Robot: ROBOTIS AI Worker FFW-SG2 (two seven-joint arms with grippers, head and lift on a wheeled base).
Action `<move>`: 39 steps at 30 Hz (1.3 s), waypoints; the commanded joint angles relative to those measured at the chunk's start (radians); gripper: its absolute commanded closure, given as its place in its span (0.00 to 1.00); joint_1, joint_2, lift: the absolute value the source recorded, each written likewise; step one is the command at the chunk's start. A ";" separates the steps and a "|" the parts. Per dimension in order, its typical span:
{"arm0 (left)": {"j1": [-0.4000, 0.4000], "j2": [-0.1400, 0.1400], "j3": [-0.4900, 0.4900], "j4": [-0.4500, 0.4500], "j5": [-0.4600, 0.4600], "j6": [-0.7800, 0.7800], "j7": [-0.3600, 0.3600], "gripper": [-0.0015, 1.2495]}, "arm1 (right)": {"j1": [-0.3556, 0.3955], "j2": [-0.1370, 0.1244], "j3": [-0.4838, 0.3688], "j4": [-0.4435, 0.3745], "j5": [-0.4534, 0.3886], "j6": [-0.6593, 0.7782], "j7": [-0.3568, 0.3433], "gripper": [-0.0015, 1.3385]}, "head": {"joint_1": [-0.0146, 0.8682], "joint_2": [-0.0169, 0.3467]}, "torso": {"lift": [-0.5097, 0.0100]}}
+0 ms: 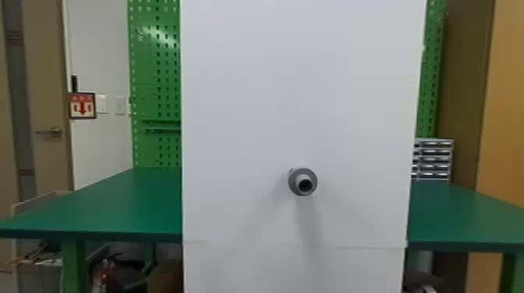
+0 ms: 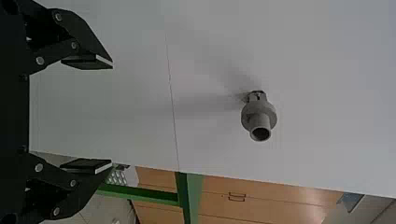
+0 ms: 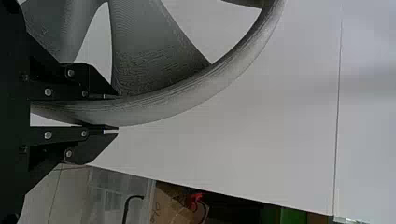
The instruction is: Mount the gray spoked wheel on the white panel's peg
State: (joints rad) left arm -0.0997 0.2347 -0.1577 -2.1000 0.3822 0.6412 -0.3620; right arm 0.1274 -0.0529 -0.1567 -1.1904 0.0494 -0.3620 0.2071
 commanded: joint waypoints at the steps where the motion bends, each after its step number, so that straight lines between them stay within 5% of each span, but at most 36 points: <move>1: 0.002 0.000 0.001 0.000 -0.003 0.000 0.000 0.40 | 0.001 0.001 -0.003 0.000 -0.008 0.000 0.000 0.92 | 0.16 0.03 | 0.22; 12: 0.005 -0.002 0.003 0.000 -0.006 0.000 0.000 0.40 | -0.012 -0.007 0.019 -0.028 -0.060 0.049 0.002 0.92 | 0.16 0.03 | 0.22; 22: 0.008 -0.002 0.003 0.000 -0.006 0.000 0.000 0.40 | -0.035 0.021 -0.004 -0.224 0.007 0.212 0.003 0.92 | 0.16 0.03 | 0.22; 39: 0.008 -0.002 0.007 0.000 -0.003 0.003 0.000 0.40 | -0.138 -0.001 0.003 -0.460 -0.011 0.495 0.074 0.92 | 0.16 0.03 | 0.22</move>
State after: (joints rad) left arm -0.0921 0.2331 -0.1518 -2.1000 0.3789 0.6428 -0.3620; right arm 0.0235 -0.0479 -0.1569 -1.5992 0.0409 0.0535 0.2560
